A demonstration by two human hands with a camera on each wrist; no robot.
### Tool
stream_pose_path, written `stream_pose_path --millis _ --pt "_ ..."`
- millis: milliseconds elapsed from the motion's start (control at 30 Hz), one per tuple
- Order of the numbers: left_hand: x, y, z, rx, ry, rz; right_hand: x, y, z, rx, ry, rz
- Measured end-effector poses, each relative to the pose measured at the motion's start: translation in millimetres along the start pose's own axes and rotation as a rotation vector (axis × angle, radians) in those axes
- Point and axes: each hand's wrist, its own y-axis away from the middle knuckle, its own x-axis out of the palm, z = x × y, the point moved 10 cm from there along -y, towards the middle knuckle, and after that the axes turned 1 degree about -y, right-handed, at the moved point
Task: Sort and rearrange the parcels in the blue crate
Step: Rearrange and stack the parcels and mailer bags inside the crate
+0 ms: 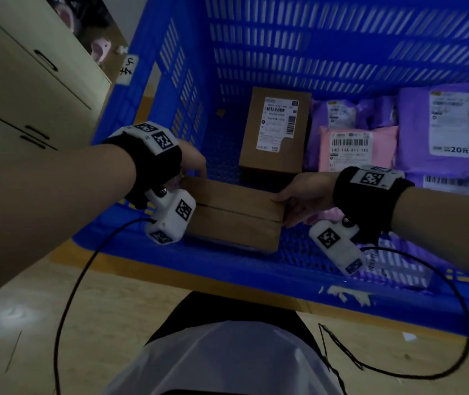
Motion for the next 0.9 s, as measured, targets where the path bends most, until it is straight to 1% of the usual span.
stream_pose_path --millis 33,67,167,267,367,533,633,733,800,900 --pt "4.2 -1.1 -0.2 0.010 0.028 0.032 -2.9 1.6 -0.1 -0.003 -0.012 -0.011" --pt "5.2 -0.6 0.1 0.012 0.028 0.036 -6.2 3.0 0.0 -0.009 -0.029 -0.024" --pt "0.6 -0.6 -4.1 0.058 -0.009 -0.033 -16.4 8.3 0.3 -0.027 -0.094 -0.072" --pt "0.9 1.9 -10.0 0.079 -0.015 -0.021 -24.2 18.9 2.2 -0.038 -0.137 -0.120" --pt "-10.5 8.1 -22.0 0.140 -0.074 -0.042 -32.2 36.4 8.5 -0.059 -0.156 -0.145" --pt "-36.7 32.7 -36.6 0.225 -0.023 -0.049 -36.3 74.2 28.3 -0.127 -0.183 -0.188" --pt "-58.9 56.0 -49.3 0.308 0.005 -0.100 -38.8 98.9 43.3 -0.205 -0.174 -0.244" --pt "-89.1 82.9 -60.3 0.424 0.086 -0.170 -51.8 129.1 67.3 -0.320 -0.153 -0.372" --pt "-104.4 98.3 -68.9 0.501 0.164 -0.158 -58.5 150.6 85.0 -0.379 -0.134 -0.441" --pt "-118.9 124.4 -84.9 0.658 0.280 -0.086 -70.5 181.8 109.8 -0.467 -0.145 -0.564"
